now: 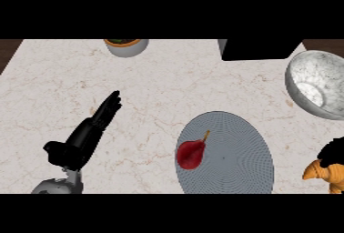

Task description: Pick the croissant from the placemat and place it in the bowl

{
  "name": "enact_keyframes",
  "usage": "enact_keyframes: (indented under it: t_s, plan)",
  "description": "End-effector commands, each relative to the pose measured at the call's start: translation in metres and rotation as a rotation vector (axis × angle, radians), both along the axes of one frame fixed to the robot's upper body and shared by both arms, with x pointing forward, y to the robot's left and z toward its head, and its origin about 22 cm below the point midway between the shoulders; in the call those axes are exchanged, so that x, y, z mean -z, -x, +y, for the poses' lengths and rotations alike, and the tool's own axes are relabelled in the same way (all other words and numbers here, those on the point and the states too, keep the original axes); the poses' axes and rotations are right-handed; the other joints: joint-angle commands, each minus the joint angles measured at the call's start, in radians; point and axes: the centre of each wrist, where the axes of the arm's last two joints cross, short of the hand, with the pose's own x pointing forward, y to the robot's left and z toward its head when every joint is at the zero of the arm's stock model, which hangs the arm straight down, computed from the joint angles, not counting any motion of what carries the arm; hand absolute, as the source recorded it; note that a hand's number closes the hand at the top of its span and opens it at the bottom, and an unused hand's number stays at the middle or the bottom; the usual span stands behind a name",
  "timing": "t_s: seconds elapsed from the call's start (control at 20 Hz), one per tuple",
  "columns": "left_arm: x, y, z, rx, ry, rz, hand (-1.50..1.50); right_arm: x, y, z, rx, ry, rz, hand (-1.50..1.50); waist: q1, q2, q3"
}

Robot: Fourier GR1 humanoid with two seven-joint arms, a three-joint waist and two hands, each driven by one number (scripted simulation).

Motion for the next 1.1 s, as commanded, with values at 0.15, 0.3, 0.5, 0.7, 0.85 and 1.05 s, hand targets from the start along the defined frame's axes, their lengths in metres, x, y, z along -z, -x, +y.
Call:
enact_keyframes:
  t_s: [0.15,0.3,0.5,0.7,0.85,1.05]
  plan:
    - [-0.008,-0.004,-0.005,0.006,-0.004,-0.019,0.0,-0.043,0.004,-0.058,0.024,-0.413,0.024,1.5,0.012,0.003,-0.002]
    - [0.0,-0.008,-0.012,0.036,0.007,-0.012,0.0,-0.071,-0.002,-0.091,0.098,-0.471,0.048,1.5,0.036,0.009,-0.002]
    - [0.012,0.004,-0.017,0.051,0.012,-0.011,0.0,-0.079,-0.027,-0.091,0.195,-0.41,0.048,1.5,0.056,0.01,-0.002]
    - [0.005,-0.006,-0.013,0.077,0.007,-0.018,0.0,-0.039,-0.052,-0.074,0.26,-0.368,-0.071,1.5,0.064,0.012,-0.002]
    - [-0.004,-0.016,-0.034,0.065,-0.01,-0.023,0.0,-0.051,-0.069,-0.095,0.284,-0.376,-0.17,1.5,0.075,0.017,0.0]
    - [0.004,-0.024,-0.028,0.063,0.022,-0.006,0.0,-0.037,-0.098,-0.077,0.314,-0.396,-0.214,1.5,0.06,0.014,-0.002]
